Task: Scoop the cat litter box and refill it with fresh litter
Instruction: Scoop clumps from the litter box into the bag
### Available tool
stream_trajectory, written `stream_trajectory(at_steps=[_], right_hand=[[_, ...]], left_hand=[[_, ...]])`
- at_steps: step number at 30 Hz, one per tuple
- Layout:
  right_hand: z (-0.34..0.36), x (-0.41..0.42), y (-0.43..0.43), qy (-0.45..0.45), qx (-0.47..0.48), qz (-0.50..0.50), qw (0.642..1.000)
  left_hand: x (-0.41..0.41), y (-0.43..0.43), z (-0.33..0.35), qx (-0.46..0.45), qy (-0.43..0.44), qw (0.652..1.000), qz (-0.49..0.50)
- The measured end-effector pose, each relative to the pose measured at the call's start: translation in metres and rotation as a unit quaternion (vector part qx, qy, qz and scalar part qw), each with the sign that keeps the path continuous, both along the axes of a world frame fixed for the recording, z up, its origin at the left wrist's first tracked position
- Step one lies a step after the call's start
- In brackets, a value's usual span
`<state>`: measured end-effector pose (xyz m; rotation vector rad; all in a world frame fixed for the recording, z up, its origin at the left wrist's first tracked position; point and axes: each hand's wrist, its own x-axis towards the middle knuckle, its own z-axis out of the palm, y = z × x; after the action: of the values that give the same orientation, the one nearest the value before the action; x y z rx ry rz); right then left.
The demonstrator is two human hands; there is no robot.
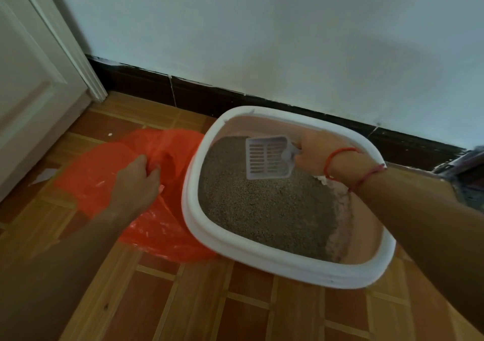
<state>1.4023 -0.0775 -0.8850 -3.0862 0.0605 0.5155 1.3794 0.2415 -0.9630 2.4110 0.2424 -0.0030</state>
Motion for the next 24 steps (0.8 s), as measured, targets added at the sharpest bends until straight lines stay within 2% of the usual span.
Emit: stream_trajectory(at_steps=[10, 15, 20, 24], right_hand=[[0.006, -0.023, -0.060, 0.082, -0.150, -0.068, 0.983], [-0.018, -0.025, -0.070, 0.104, -0.187, -0.057, 0.975], [-0.054, -0.027, -0.070, 0.072, -0.134, -0.065, 0.986], [-0.064, -0.029, -0.061, 0.095, -0.096, -0.075, 0.988]], left_hand=[[-0.002, -0.008, -0.005, 0.004, 0.000, 1.000, -0.009], [-0.003, -0.006, -0.006, 0.004, -0.003, 1.000, -0.010], [-0.005, -0.004, -0.006, 0.001, 0.005, 1.000, -0.016], [-0.005, -0.002, -0.010, -0.022, 0.019, 1.000, -0.010]])
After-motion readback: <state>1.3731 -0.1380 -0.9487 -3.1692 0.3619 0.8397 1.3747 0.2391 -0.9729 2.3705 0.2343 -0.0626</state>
